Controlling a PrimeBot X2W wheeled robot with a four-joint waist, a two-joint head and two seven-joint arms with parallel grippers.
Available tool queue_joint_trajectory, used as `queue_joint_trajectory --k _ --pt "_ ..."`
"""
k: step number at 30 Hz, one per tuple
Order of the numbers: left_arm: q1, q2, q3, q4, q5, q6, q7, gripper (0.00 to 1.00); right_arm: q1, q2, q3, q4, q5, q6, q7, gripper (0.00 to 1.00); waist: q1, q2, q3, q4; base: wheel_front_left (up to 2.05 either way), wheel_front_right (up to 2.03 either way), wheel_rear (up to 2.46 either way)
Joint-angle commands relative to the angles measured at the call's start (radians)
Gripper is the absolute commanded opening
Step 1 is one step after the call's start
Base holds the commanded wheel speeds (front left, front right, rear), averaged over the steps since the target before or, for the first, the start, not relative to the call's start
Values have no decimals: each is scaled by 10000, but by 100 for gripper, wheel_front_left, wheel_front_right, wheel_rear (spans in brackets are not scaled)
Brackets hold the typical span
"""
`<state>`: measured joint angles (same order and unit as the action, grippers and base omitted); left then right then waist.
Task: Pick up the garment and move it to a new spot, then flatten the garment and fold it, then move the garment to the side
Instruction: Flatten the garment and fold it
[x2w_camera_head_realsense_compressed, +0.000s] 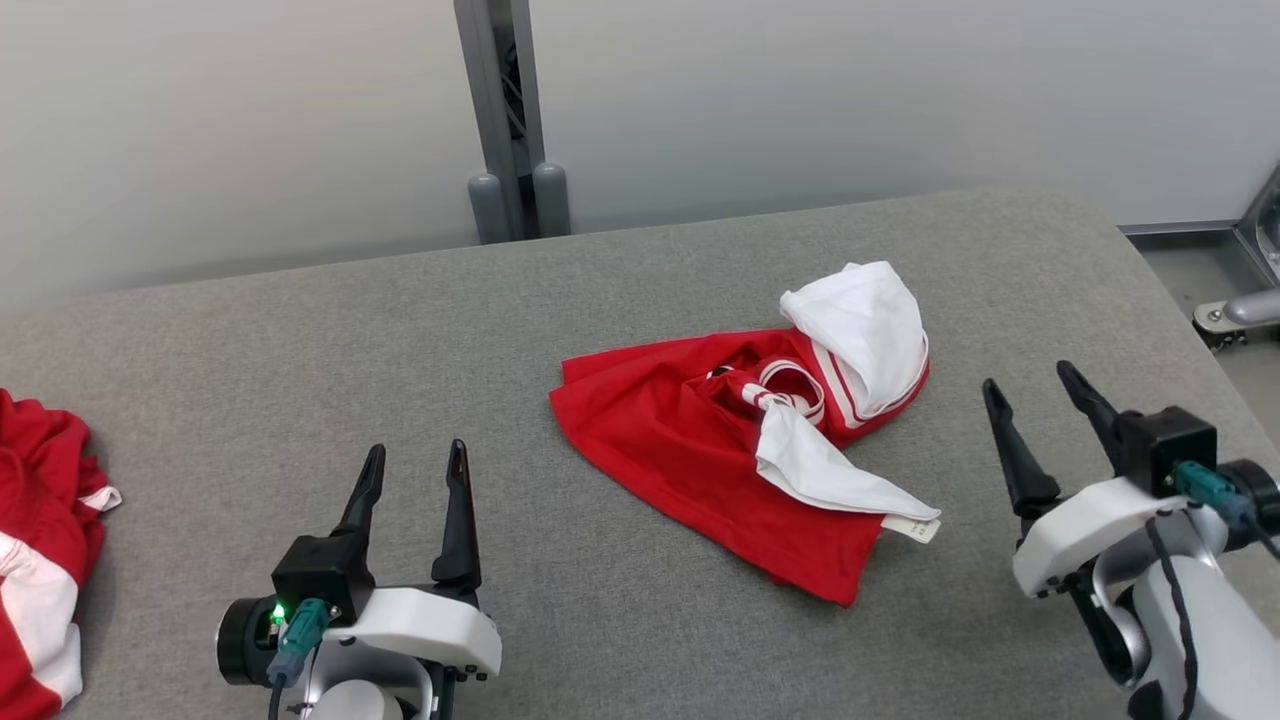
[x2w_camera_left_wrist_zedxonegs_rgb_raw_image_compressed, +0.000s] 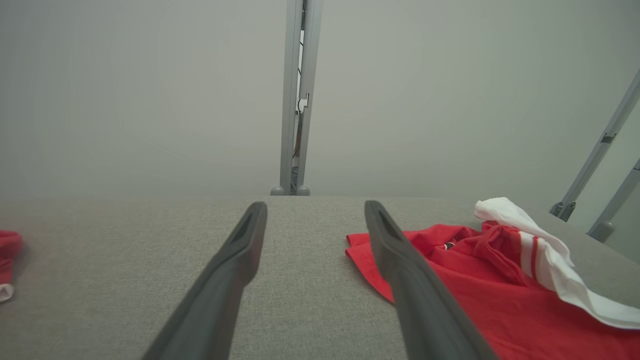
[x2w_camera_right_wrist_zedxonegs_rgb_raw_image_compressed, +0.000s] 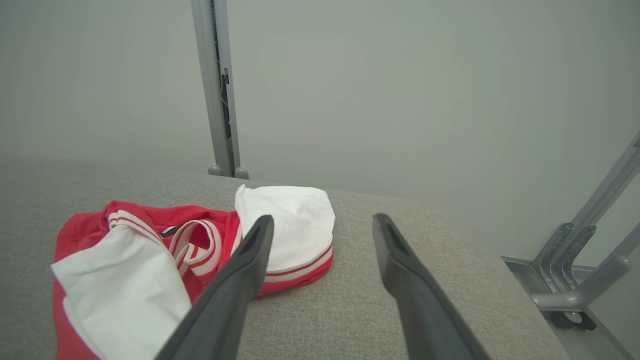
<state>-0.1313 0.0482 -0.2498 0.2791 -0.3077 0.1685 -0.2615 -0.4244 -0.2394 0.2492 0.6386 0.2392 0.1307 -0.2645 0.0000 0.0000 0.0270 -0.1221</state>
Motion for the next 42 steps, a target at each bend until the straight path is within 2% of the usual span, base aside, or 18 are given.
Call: queue_joint_trajectory --k 1,6,12,16,17,19,23,31,39,40,41,42 --pt "-84 38 0 -31 13 34 -26 100 335 152 -247 -325 -199 2 -25 100 0 0 31 -72 0 0 0" --pt "-148 41 -93 72 -95 -12 -25 100 881 522 -622 -1210 -580 2 -25 100 0 0 123 -226 0 0 0" --pt "-476 36 -306 756 -126 -166 -25 100 992 737 -654 -1688 -797 2 -27 100 0 0 349 -597 0 0 0" --pt "-1133 58 -503 2254 -292 -402 -27 100 881 852 -495 -1992 -815 2 -27 100 0 0 646 -1023 0 0 0" --pt "-1133 58 -503 2254 -292 -402 -27 100 881 852 -495 -1992 -815 2 -27 100 0 0 646 -1023 0 0 0" --pt "-1664 39 -587 3187 -250 -503 -27 100 841 807 -415 -1996 -833 2 -25 100 0 0 826 -1271 0 0 0" --pt "-2696 38 -464 4558 -877 -841 -27 100 713 861 -404 -2052 -837 2 -27 100 0 0 1202 -1666 0 0 0" --pt "-4607 85 -448 7194 -947 -1297 66 100 625 1020 -419 -2145 -803 2 -25 100 0 0 1787 -2216 0 0 0" --pt "-5865 72 -463 8912 -1165 -1615 359 100 484 1280 -525 -2247 -822 2 -27 100 0 0 2269 -2499 0 0 0" --pt "-5965 70 -493 9019 -1192 -1732 368 91 450 1295 -513 -2259 -807 2 -27 100 0 0 2326 -2526 0 0 0" --pt "-6125 59 -492 9190 -1334 -2117 367 0 422 1334 -508 -2273 -754 2 -27 100 0 0 2420 -2562 0 0 0" --pt "-6187 42 -470 9250 -1406 -2238 358 0 428 1361 -533 -2261 -714 2 -27 100 0 0 2455 -2574 0 0 0"
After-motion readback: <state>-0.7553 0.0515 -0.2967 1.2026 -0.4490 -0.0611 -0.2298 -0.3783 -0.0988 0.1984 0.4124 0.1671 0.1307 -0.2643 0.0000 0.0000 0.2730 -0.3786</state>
